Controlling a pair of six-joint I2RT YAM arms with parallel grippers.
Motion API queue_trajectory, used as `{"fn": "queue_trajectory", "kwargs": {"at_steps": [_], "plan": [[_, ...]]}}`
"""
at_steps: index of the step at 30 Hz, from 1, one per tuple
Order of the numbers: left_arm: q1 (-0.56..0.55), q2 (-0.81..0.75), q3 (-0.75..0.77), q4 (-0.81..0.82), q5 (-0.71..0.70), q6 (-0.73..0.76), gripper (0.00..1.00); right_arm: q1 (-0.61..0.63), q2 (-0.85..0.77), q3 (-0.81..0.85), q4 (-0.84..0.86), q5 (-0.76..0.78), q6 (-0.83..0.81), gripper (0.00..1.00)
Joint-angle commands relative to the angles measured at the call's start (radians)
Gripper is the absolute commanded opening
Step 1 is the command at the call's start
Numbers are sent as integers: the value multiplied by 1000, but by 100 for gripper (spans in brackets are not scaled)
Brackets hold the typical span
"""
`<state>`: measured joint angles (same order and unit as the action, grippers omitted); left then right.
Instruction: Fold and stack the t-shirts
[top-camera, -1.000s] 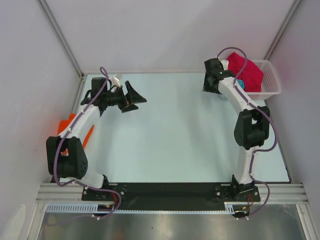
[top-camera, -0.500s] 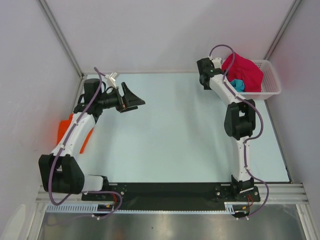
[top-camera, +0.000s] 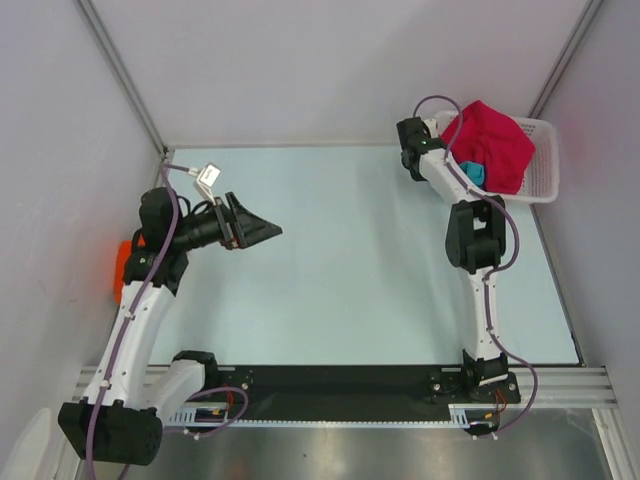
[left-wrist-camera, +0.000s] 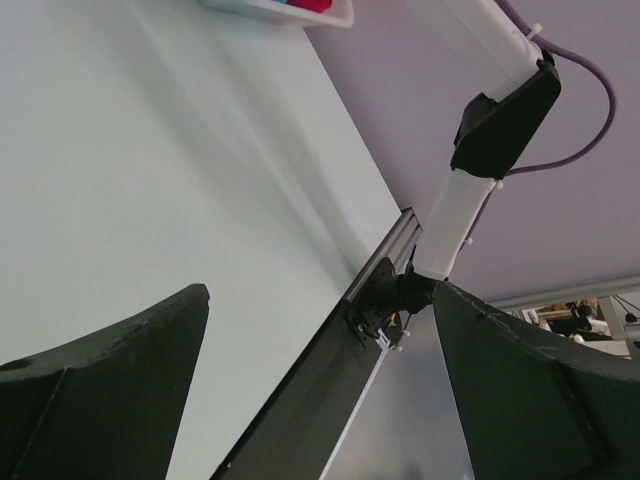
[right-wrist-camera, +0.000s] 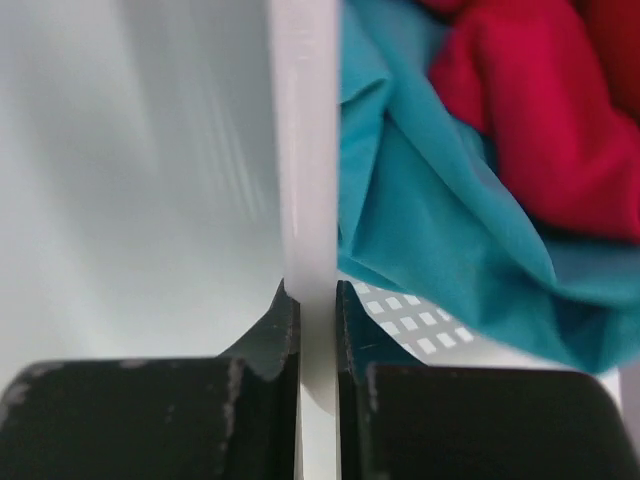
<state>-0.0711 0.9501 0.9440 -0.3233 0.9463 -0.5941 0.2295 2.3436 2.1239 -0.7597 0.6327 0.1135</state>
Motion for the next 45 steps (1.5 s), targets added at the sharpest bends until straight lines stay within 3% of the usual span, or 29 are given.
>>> {"fn": "queue_trajectory", "kwargs": {"at_steps": [1, 8, 11, 14, 15, 18, 24, 27, 34, 37, 41, 45], "plan": [[7, 1, -16, 1, -9, -12, 100, 11, -50, -27, 17, -37, 124, 0], [7, 16, -34, 18, -11, -19, 100, 132, -182, -157, 30, -131, 124, 0], [8, 13, -47, 27, -9, -29, 100, 217, -233, -186, 28, -255, 127, 0], [7, 9, -62, 35, -12, -35, 99, 287, -277, -215, 65, -546, 115, 0], [7, 7, -66, 35, -14, -36, 100, 303, -288, -251, 82, -705, 120, 0], [7, -17, -97, 36, -17, -42, 99, 388, -323, -300, 148, -909, 137, 0], [7, -59, -131, 1, -53, -29, 99, 599, -310, -320, 187, -1123, 72, 0], [7, -51, -88, -45, -73, 7, 99, 662, -300, -383, 249, -1176, 100, 0], [7, -47, -80, -68, -83, 28, 99, 663, -257, -400, 257, -1179, 124, 0], [8, -50, -86, -66, -83, 30, 100, 648, -245, -358, 228, -1170, 115, 7], [8, -53, -85, -68, -81, 28, 99, 633, -182, -187, 126, -1182, 57, 42], [8, -56, -77, -66, -83, 25, 100, 607, -31, 194, -36, -1157, 17, 52]]}}
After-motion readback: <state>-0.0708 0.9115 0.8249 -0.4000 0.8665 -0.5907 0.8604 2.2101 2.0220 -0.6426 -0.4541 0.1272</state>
